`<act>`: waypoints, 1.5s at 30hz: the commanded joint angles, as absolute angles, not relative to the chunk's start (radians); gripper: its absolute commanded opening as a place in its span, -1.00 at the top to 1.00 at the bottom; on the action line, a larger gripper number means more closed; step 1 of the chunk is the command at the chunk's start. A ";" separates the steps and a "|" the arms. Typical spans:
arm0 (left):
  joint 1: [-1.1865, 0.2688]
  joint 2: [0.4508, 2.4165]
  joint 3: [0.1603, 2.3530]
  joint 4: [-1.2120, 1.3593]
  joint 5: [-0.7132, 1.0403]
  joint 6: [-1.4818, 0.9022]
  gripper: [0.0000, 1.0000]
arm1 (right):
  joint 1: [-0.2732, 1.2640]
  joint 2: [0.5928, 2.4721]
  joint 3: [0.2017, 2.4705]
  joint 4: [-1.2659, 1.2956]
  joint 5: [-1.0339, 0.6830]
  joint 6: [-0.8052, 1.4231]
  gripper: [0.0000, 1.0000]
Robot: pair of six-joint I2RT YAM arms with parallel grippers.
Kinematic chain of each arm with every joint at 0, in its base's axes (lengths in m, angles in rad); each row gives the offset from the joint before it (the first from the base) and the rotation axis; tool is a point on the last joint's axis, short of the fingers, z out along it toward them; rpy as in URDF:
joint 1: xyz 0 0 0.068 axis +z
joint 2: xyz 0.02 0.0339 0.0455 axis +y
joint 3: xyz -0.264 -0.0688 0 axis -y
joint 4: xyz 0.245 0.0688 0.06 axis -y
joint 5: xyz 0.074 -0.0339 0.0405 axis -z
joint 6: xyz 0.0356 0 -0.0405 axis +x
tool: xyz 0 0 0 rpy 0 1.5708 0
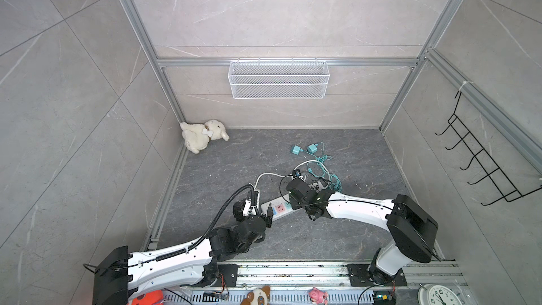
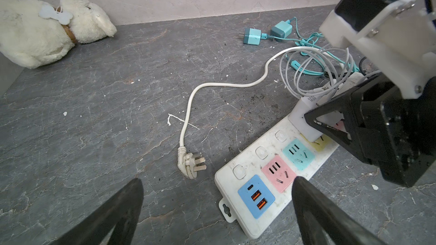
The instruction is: Insert the plug
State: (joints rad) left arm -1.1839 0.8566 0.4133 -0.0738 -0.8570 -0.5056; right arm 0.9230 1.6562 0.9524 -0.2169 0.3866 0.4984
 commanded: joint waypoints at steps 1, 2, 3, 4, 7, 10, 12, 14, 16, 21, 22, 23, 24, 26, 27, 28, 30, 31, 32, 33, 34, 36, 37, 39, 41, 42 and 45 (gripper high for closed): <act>-1.178 0.854 0.420 -0.034 -0.888 -0.478 -0.99 | 0.959 1.738 0.821 -0.479 0.193 0.561 0.84; -1.177 0.859 0.422 -0.034 -0.888 -0.479 -0.99 | 0.961 1.741 0.823 -0.481 0.197 0.559 0.84; -1.177 0.862 0.422 -0.033 -0.887 -0.479 -0.99 | 0.962 1.745 0.830 -0.486 0.202 0.556 0.84; -1.178 0.864 0.422 -0.030 -0.885 -0.480 -0.99 | 0.963 1.750 0.841 -0.494 0.210 0.554 0.84; -1.177 0.865 0.423 -0.032 -0.887 -0.481 -0.99 | 0.969 1.756 0.875 -0.509 0.212 0.541 0.80; -1.176 0.862 0.425 -0.034 -0.890 -0.483 -0.99 | 0.973 1.751 0.929 -0.553 0.223 0.534 0.75; -1.175 0.861 0.423 -0.036 -0.894 -0.487 -0.99 | 0.972 1.746 0.961 -0.576 0.229 0.530 0.71; -1.174 0.859 0.422 -0.040 -0.894 -0.490 -0.99 | 0.973 1.740 0.993 -0.602 0.233 0.528 0.65; -1.172 0.858 0.419 -0.047 -0.895 -0.495 -0.99 | 0.972 1.732 1.013 -0.614 0.230 0.526 0.60; -1.172 0.849 0.417 -0.062 -0.897 -0.501 -0.99 | 0.973 1.706 1.026 -0.644 0.248 0.537 0.31; -1.172 0.846 0.414 -0.064 -0.896 -0.502 -0.99 | 0.973 1.700 1.025 -0.648 0.253 0.540 0.28; -1.173 0.844 0.413 -0.063 -0.897 -0.502 -0.99 | 0.973 1.693 1.023 -0.647 0.253 0.543 0.23; -1.172 0.842 0.413 -0.063 -0.897 -0.500 -0.99 | 0.973 1.688 1.021 -0.645 0.255 0.547 0.21; -1.172 0.841 0.412 -0.063 -0.897 -0.496 -0.99 | 0.973 1.676 1.016 -0.640 0.254 0.551 0.08; -1.173 0.842 0.414 -0.063 -0.899 -0.494 -0.99 | 0.973 1.671 1.015 -0.640 0.253 0.551 0.05; -1.171 0.843 0.415 -0.063 -0.900 -0.494 -0.99 | 0.973 1.664 1.016 -0.640 0.252 0.551 0.01; -1.170 0.854 0.419 -0.060 -0.899 -0.494 -0.99 | 0.973 1.644 1.019 -0.644 0.244 0.550 -0.02; -1.172 0.862 0.420 -0.058 -0.899 -0.494 -0.99 | 0.974 1.626 1.019 -0.645 0.238 0.549 -0.03; -1.171 0.871 0.423 -0.056 -0.899 -0.494 -0.99 | 0.974 1.609 1.020 -0.648 0.233 0.550 -0.04; -1.168 0.881 0.429 -0.054 -0.898 -0.494 -0.99 | 0.975 1.593 1.021 -0.653 0.228 0.548 -0.04; -1.165 0.894 0.436 -0.052 -0.899 -0.495 -0.99 | 0.975 1.576 1.023 -0.662 0.221 0.548 -0.04; -1.147 0.926 0.453 -0.042 -0.875 -0.482 -1.00 | 0.979 1.536 1.032 -0.686 0.218 0.546 -0.04; -1.131 0.944 0.470 -0.040 -0.852 -0.473 -1.00 | 0.980 1.510 1.033 -0.691 0.218 0.545 -0.04; -1.092 0.980 0.506 -0.034 -0.800 -0.455 -1.00 | 0.980 1.463 1.040 -0.706 0.223 0.539 -0.04; -1.050 1.026 0.536 -0.007 -0.747 -0.419 -1.00 | 0.980 1.430 1.063 -0.723 0.234 0.527 -0.04; -1.036 1.044 0.551 0.008 -0.727 -0.403 -1.00 | 0.980 1.423 1.075 -0.736 0.241 0.520 -0.04; -0.977 1.117 0.616 0.046 -0.649 -0.328 -1.00 | 0.975 1.413 1.135 -0.771 0.293 0.494 -0.05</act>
State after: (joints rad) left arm -1.0138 1.0782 0.5499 -0.0360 -0.7307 -0.4179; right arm 0.9741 1.4300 1.0794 -0.7124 0.2451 0.5228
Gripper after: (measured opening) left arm 0.999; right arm 0.523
